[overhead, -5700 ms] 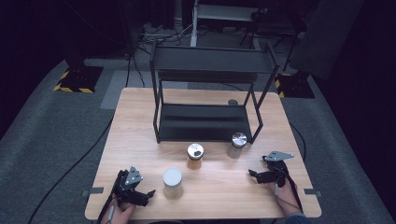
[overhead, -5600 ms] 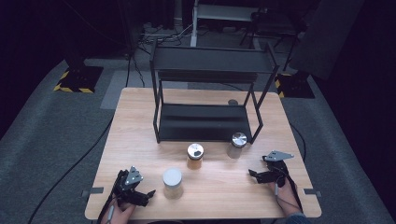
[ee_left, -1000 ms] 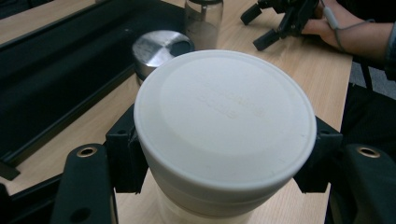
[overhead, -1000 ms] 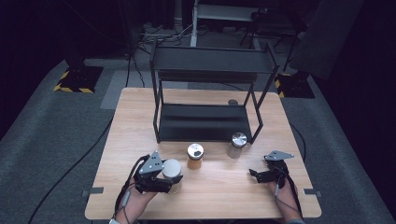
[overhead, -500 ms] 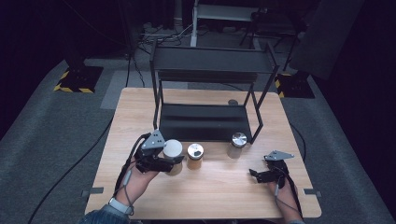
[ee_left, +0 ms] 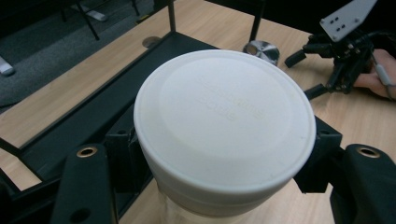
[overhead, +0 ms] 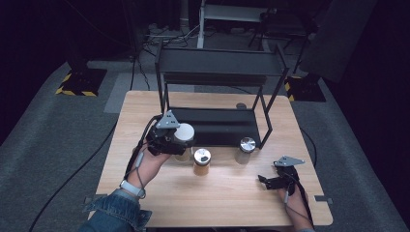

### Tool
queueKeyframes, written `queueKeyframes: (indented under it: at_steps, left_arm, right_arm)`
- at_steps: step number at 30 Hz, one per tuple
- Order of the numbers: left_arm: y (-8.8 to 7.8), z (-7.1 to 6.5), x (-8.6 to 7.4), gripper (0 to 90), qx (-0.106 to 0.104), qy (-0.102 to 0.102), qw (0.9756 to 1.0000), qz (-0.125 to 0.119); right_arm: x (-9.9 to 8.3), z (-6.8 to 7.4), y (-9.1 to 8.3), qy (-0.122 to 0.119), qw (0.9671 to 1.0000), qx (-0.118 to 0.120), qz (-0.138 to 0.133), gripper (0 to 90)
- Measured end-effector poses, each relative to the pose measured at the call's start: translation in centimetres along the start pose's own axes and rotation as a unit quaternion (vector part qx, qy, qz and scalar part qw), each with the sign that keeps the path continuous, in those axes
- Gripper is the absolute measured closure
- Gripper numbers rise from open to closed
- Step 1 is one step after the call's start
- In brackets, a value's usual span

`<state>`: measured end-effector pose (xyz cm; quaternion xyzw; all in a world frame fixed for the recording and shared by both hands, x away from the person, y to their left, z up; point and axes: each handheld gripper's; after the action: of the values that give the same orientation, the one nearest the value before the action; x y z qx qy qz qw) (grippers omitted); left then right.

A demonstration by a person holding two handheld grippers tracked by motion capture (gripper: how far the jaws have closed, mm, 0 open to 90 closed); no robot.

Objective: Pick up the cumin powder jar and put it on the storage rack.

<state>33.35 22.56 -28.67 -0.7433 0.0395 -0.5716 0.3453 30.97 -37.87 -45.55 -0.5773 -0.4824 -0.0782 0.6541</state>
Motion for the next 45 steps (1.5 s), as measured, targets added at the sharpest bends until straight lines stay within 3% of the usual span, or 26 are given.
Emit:
queueKeyframes:
  at_steps: [12,18,30,36,41,45]
  left_arm:
    - [3.0,3.6,2.1,33.1,0.02,-0.021,0.9994,0.018]
    - [4.7,5.5,2.5,33.1,0.027,-0.049,0.9982,0.019]
    - [8.5,7.4,3.2,33.1,0.048,-0.088,0.9944,0.035]
    - [10.4,7.5,3.5,33.1,0.067,-0.091,0.9923,0.051]
    - [11.1,8.1,3.3,33.1,0.069,-0.097,0.9917,0.05]
    - [11.8,8.5,3.6,33.1,0.074,-0.098,0.9904,0.063]
  right_arm:
    - [0.0,0.0,0.0,0.0,1.0,0.0,0.0,3.2]
    - [0.0,0.0,0.0,0.0,1.0,0.0,0.0,3.1]
    - [0.0,0.0,0.0,0.0,1.0,0.0,0.0,3.1]
    - [0.0,0.0,0.0,-0.001,1.0,0.0,0.0,3.0]
    - [0.0,0.0,0.0,-0.001,1.0,0.001,0.0,2.9]
    - [0.0,0.0,0.0,-0.001,1.0,0.001,0.0,2.9]
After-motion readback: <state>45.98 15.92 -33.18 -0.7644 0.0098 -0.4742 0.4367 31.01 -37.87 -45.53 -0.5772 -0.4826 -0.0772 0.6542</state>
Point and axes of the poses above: each handheld gripper's, and its own axes: y roughly forward along the jaws, x roughly out of its top, z roughly to its left, and after that the axes turned 10 degrees about -x, right-handed
